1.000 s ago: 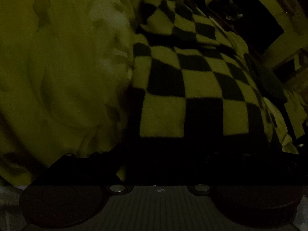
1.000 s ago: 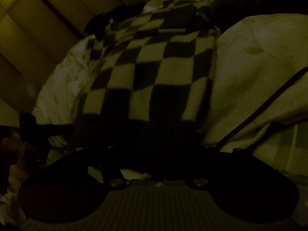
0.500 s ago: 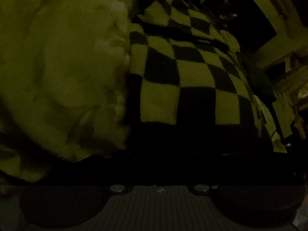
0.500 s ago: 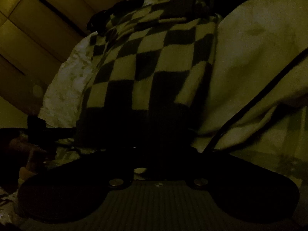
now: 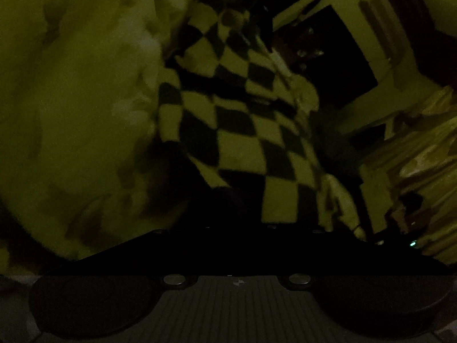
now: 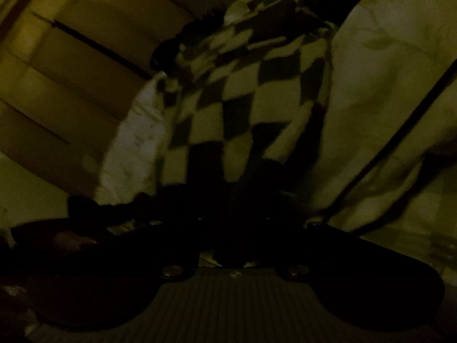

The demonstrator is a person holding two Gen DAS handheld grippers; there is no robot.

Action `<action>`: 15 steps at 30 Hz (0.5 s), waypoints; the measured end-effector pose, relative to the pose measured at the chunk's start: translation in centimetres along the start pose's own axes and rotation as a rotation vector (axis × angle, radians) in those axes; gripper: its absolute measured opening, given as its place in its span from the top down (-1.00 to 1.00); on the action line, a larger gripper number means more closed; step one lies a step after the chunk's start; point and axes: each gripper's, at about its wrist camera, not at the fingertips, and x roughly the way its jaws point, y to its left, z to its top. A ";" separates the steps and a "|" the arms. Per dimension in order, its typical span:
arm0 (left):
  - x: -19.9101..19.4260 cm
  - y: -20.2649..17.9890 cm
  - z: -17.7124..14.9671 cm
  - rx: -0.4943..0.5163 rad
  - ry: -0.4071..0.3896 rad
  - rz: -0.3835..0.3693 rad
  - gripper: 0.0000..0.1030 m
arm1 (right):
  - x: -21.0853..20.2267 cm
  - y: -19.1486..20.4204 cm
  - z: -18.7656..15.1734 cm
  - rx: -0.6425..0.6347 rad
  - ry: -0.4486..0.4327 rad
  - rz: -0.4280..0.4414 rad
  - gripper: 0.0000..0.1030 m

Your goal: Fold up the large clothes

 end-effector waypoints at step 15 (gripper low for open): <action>3.2 -4.9 15.8 0.064 -0.176 -0.014 -0.32 | 0.4 0.1 12.6 0.091 -0.163 0.185 0.72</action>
